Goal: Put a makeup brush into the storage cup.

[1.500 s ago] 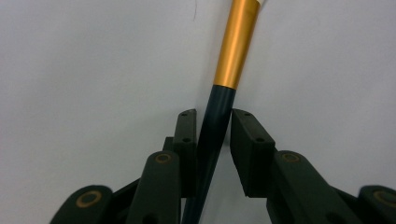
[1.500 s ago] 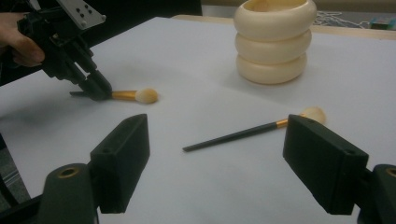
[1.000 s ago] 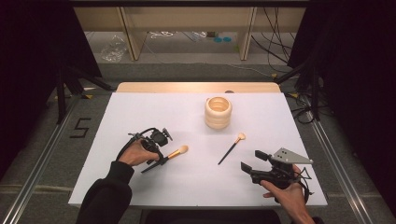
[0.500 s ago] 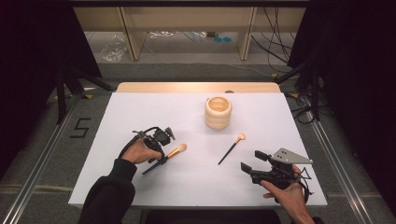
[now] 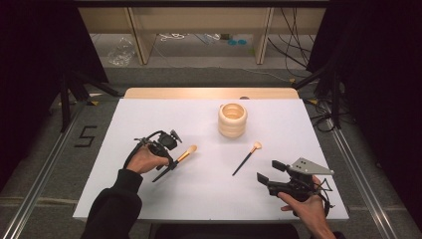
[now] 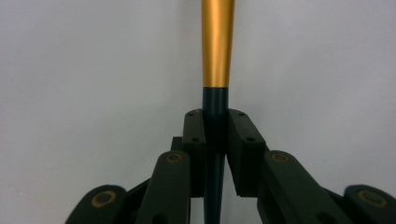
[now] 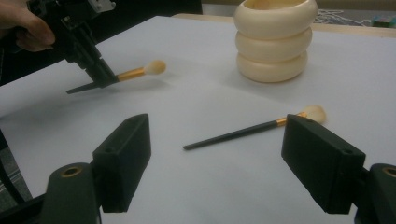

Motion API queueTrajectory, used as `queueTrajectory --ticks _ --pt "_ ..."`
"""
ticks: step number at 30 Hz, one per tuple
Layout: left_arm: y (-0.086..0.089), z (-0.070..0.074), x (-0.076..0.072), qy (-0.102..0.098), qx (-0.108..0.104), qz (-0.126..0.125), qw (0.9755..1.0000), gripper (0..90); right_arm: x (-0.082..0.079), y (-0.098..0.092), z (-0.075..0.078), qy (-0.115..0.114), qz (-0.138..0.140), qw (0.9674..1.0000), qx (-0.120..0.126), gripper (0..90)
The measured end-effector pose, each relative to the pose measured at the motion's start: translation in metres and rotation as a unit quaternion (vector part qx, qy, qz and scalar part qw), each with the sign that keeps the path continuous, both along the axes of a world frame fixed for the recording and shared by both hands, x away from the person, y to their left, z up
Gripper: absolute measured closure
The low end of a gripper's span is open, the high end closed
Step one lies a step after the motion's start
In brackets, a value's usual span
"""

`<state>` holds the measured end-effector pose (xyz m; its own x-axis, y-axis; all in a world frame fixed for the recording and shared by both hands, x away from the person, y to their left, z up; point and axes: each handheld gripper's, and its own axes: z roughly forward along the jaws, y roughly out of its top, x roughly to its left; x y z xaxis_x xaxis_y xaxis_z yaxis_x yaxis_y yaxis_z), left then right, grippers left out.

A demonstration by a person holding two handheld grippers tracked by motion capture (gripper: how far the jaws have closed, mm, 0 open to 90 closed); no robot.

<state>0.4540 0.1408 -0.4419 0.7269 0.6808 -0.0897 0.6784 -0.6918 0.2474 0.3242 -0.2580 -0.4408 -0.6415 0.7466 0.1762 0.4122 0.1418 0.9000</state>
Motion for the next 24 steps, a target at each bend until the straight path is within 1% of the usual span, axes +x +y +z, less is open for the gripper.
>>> queueTrajectory --ticks 1,2,3,6,7,8,9,10,11,12,14,15,16,17,18,19,20,21,22,23,24 --pt "0.002 0.002 0.0 -0.003 -0.007 0.008 0.9999 78.2 0.0 0.0 0.0 -0.004 0.0 1.0 0.0 25.0" --pt "0.004 0.004 0.0 -0.011 -0.015 0.016 0.9997 78.3 0.0 0.0 0.0 -0.004 0.0 1.0 0.0 25.0" --pt "0.005 0.006 0.001 -0.014 -0.018 0.019 0.9996 78.2 0.0 0.0 0.0 -0.004 0.0 1.0 0.0 25.0" --pt "0.011 0.01 0.002 -0.029 -0.04 0.036 0.9982 78.2 0.0 0.0 0.0 -0.003 -0.001 1.0 0.0 25.0" --pt "0.011 0.01 0.002 -0.029 -0.04 0.036 0.9982 78.2 0.0 0.0 0.0 -0.003 -0.001 1.0 0.0 25.0" --pt "0.012 0.012 0.001 -0.042 -0.071 0.064 0.9945 78.2 0.0 0.0 0.0 -0.004 0.0 1.0 0.002 25.0" --pt "0.012 0.012 0.001 -0.042 -0.071 0.064 0.9945 78.2 0.0 0.0 0.0 -0.004 0.0 1.0 0.002 25.0" --pt "0.014 0.014 0.001 -0.044 -0.076 0.065 0.994 78.2 0.0 0.0 0.0 -0.004 0.0 1.0 0.002 25.0" --pt "0.017 0.018 0.002 -0.052 -0.088 0.069 0.9923 78.2 0.0 0.0 0.0 -0.004 0.0 1.0 0.001 25.0" --pt "0.017 0.018 0.002 -0.052 -0.088 0.069 0.9923 78.2 0.0 0.0 0.0 -0.004 0.0 1.0 0.001 25.0" --pt "0.02 0.021 0.003 -0.062 -0.099 0.07 0.9908 78.2 0.0 0.0 0.0 -0.003 -0.001 1.0 0.001 25.0" --pt "0.021 0.022 0.003 -0.065 -0.105 0.075 0.9895 78.2 0.001 0.0 0.0 -0.004 -0.001 1.0 0.0 25.0" --pt "0.022 0.024 0.003 -0.073 -0.112 0.078 0.988 78.2 0.001 0.0 -0.001 -0.003 -0.002 1.0 0.0 25.0" --pt "0.023 0.025 0.003 -0.078 -0.116 0.08 0.987 78.2 0.001 0.0 -0.001 -0.003 -0.002 1.0 0.001 25.0" --pt "0.024 0.027 0.003 -0.084 -0.127 0.086 0.9845 78.2 0.001 0.0 -0.001 -0.003 -0.002 1.0 0.001 25.0" --pt "0.023 0.027 0.002 -0.096 -0.141 0.104 0.9799 78.2 0.001 0.0 -0.001 -0.003 -0.002 1.0 0.0 25.0" --pt "0.024 0.028 0.002 -0.103 -0.142 0.102 0.9792 78.2 0.001 0.0 -0.001 -0.003 -0.002 1.0 0.001 25.0" --pt "0.025 0.031 0.002 -0.118 -0.16 0.109 0.9739 78.1 0.001 0.0 -0.001 -0.003 -0.001 1.0 0.001 25.0" --pt "0.025 0.031 0.002 -0.118 -0.16 0.109 0.9739 78.1 0.001 0.0 -0.001 -0.003 -0.001 1.0 0.001 25.0" --pt "0.024 0.031 0.002 -0.125 -0.164 0.115 0.9718 78.1 0.0 -0.001 0.0 0.002 -0.001 1.0 0.002 25.0" --pt "0.023 0.032 0.001 -0.138 -0.168 0.123 0.9683 78.1 0.0 -0.001 0.0 0.003 -0.002 1.0 0.002 25.0"
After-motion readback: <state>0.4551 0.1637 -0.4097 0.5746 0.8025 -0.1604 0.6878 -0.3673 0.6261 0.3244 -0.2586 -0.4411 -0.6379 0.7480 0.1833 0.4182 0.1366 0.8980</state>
